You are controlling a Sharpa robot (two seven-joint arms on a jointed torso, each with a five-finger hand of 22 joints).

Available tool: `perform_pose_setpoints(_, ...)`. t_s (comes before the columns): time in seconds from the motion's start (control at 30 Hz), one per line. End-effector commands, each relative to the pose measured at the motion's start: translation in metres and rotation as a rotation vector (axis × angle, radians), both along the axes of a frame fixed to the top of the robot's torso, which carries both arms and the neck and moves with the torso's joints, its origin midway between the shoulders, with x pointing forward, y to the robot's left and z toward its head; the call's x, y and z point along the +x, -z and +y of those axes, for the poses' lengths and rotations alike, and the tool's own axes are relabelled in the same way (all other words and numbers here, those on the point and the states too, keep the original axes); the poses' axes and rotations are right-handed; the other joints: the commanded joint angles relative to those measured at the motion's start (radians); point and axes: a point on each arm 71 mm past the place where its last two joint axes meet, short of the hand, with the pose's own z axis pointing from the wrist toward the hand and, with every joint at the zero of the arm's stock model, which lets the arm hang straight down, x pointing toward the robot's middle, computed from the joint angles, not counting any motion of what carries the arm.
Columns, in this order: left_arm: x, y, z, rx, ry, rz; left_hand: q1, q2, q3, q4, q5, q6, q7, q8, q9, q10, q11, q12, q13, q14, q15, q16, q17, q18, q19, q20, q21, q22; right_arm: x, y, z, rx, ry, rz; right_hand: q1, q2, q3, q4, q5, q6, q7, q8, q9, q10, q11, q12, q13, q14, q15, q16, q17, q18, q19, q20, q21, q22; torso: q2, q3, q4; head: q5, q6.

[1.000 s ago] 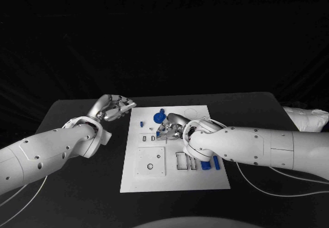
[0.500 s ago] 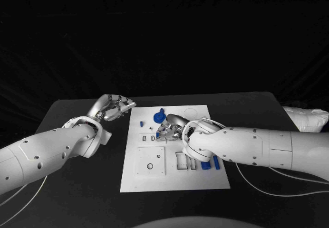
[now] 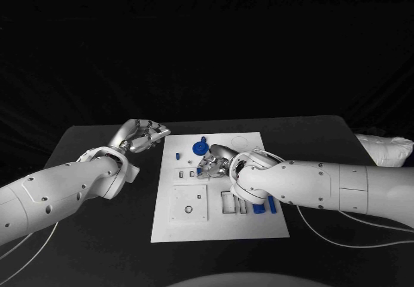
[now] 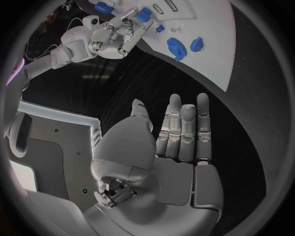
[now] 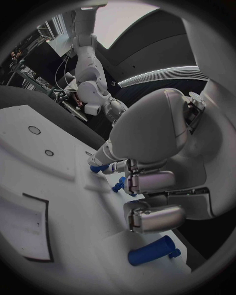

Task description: Assemble the parts on the task board

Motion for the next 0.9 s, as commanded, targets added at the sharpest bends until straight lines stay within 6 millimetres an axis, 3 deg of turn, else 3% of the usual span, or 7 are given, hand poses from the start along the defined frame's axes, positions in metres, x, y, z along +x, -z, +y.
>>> perform_pose_setpoints(0.03, -0.0005, -0.0014, -0.0023, -0.003, 0.013, -0.01, 0.008, 0.002, -0.006, 0.002, 0.005, 0.003, 0.0, -0.005, 0.002, 0.008, 0.0, -0.005, -0.001, 0.006, 0.0, -0.003, 0.001, 0.007, 0.008, -0.002, -0.004, 0.0, -0.001, 0.0008, 0.0013, -0.015, -0.015, 0.003, 0.001, -0.007, -0.002, -0.005, -0.003, -0.004, 0.006, -0.005, -0.001, 0.103, 0.006, -0.003, 0.258, 0.108, 0.007, 0.004, 0.263, -0.007, 0.105, 0.006, 0.004, 0.263, -0.001, 0.0002, -0.0005, 0.0, 0.0)
perform_pose_setpoints(0.9, -0.0009, -0.0017, -0.0019, -0.003, 0.014, -0.013, 0.01, 0.004, -0.006, 0.002, 0.005, 0.004, 0.0, -0.006, 0.002, 0.008, 0.0, -0.005, -0.002, 0.007, 0.0, -0.002, 0.002, 0.008, 0.009, -0.002, -0.005, 0.0, -0.0002, 0.0008, 0.0032, -0.007, -0.016, -0.007, 0.003, -0.003, 0.0, -0.008, -0.001, -0.005, 0.008, -0.008, -0.003, 0.103, 0.008, -0.003, 0.258, 0.108, 0.009, 0.004, 0.263, -0.007, 0.105, 0.009, 0.004, 0.263, 0.0, 0.0004, 0.0, 0.001, -0.001)
